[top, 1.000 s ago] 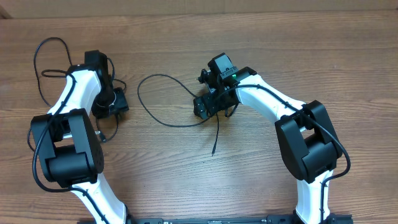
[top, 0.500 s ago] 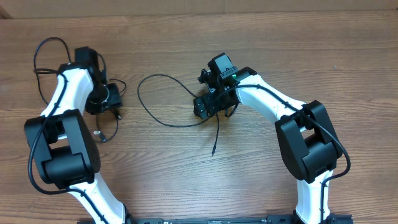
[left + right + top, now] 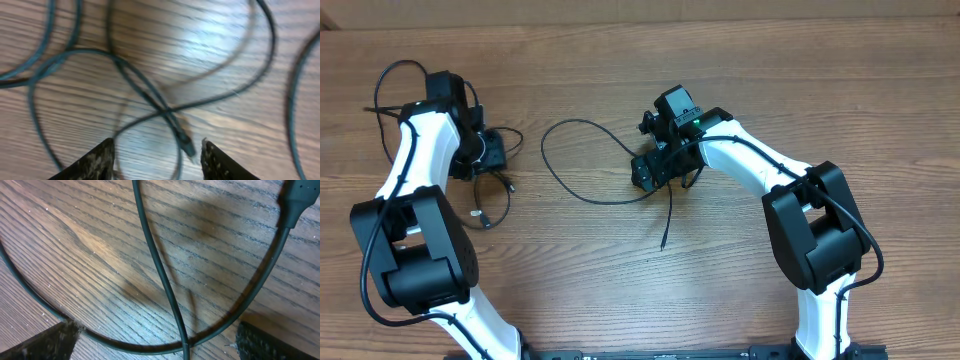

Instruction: Untangle cables

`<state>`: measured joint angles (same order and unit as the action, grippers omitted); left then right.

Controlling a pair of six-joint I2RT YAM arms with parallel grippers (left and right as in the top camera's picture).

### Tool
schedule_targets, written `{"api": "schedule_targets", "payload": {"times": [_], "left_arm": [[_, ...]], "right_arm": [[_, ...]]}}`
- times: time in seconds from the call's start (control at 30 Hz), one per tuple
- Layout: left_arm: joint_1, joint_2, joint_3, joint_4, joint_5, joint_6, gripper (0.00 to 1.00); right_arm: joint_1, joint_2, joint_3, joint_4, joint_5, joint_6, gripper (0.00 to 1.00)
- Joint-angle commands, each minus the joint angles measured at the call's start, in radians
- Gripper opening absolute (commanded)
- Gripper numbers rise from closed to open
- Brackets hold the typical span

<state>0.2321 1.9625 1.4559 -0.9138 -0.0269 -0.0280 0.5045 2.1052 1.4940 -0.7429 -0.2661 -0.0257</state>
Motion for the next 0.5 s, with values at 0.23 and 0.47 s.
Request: {"api": "schedule_targets", "payload": {"times": [0.23,0.47], "left_arm": [[0.013,-0.019,-0.14,0.211,-0.015,-0.047,0.69],[0.01,-0.019,-0.169,0.237,0.061,-0.047,0.43]], "right_arm": [[0.0,0.005,-0.011,0.005,-0.008,0.0,1.0],[0.0,0.004,-0.011,0.005,-0.008,0.0,1.0]]}}
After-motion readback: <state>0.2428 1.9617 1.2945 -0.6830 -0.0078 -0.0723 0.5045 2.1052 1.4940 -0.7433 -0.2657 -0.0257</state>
